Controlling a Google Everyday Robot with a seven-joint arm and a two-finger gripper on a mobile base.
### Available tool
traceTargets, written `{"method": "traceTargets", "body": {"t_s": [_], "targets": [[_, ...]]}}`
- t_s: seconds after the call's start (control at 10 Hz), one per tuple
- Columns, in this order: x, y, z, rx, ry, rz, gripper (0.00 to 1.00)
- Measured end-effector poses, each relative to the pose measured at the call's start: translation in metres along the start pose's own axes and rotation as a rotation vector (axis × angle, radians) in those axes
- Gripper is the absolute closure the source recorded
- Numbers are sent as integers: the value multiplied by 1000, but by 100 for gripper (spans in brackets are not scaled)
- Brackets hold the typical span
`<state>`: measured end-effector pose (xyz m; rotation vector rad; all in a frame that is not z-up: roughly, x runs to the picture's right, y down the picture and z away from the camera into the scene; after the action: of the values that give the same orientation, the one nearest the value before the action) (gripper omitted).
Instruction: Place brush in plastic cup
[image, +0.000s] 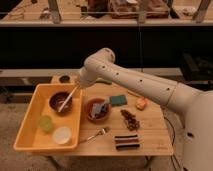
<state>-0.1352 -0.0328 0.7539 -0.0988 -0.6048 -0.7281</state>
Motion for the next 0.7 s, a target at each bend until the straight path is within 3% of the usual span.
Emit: {"method": "traceTargets", "body": {"t_s": [0.3, 0.7], "targets": [[-5, -6, 0, 6, -28, -11, 100], [-52, -66, 12, -2, -170, -17, 100]]}}
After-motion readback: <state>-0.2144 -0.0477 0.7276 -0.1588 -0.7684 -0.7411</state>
